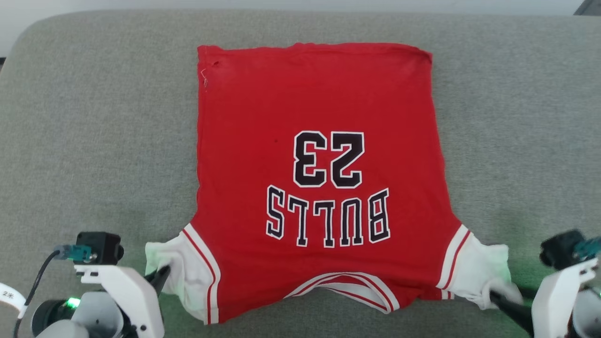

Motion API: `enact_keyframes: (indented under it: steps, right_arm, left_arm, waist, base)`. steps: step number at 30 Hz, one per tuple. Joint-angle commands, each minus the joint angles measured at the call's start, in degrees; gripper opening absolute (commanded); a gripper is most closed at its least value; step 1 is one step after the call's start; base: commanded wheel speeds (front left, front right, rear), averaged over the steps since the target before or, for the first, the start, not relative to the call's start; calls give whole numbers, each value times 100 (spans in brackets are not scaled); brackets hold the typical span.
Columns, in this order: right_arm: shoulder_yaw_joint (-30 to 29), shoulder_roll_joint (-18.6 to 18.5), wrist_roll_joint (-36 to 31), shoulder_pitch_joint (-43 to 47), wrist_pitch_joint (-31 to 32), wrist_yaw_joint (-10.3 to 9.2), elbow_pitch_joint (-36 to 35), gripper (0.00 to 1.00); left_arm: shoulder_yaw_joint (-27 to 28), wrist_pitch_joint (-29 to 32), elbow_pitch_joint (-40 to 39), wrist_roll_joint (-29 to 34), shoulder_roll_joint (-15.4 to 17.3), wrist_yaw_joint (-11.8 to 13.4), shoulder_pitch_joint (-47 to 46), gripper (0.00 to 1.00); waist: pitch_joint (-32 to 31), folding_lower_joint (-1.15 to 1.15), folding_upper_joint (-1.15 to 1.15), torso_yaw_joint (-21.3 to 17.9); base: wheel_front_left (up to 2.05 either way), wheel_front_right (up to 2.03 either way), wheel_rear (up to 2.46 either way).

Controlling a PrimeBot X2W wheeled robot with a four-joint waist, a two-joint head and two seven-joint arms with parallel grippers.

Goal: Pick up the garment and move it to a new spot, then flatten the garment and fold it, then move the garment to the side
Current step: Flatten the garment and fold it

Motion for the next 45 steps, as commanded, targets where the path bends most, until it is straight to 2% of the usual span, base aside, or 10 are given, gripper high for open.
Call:
enact_keyframes:
  steps: [1, 8, 14, 19, 27, 33, 38, 39, 40, 45]
  right_arm:
    - [-79, 19, -112, -114, -14, -45, 15, 100]
    - [-762, 430, -656, -886, -127, -25, -878, 100]
    - [-868, 801, -1268, -2105, -344, -25, -676, 100]
    - [-899, 916, -1629, -3279, -465, -25, 264, 100]
    - [-840, 893, -2175, -4934, -166, -26, 2442, 100]
    - [-797, 928, -2552, -5713, 569, -25, 3956, 100]
    - [-751, 1070, -2725, -5768, 1311, -26, 4833, 100]
    - [-680, 1058, -2772, -5746, 1411, -26, 4953, 35]
    - [-655, 1032, -2802, -5755, 1441, -25, 5026, 0]
    - [-517, 922, -2792, -5901, 984, -26, 4914, 0]
  left_arm:
    - [10, -63, 11, 94, -21, -34, -86, 0]
    - [-96, -451, 87, 312, -419, -316, -493, 0]
    - [-274, -598, 316, 494, -766, -542, -855, 0]
    - [-449, -650, 519, 575, -1091, -777, -1208, 0]
    - [-691, -695, 945, 670, -1525, -1099, -1650, 0]
    - [-777, -772, 1263, 644, -1783, -1282, -1847, 0]
    - [-813, -808, 1457, 611, -1904, -1380, -1923, 0]
    - [-819, -813, 1500, 612, -1928, -1402, -1939, 0]
    - [-817, -823, 1549, 602, -1950, -1397, -1958, 0]
    - [-701, -896, 1741, 525, -1924, -1403, -1972, 0]
  waist:
    - [50, 0, 0, 44]
    - [286, 0, 0, 258]
    - [493, 0, 0, 523]
    - [675, 0, 0, 858]
    - [949, 0, 0, 1407]
    - [1111, 0, 0, 1682]
    - [1166, 0, 0, 1768]
    - [1172, 0, 0, 1780]
    - [1181, 0, 0, 1782]
    - [1172, 0, 0, 1579]
  base:
    - [0, 0, 0]
    - [0, 0, 0]
    - [0, 0, 0]
    - [0, 0, 0]
    - [0, 0, 0]
    - [0, 0, 0]
    - [0, 0, 0]
    - [0, 0, 0]
    - [0, 0, 0]
    - [0, 0, 0]
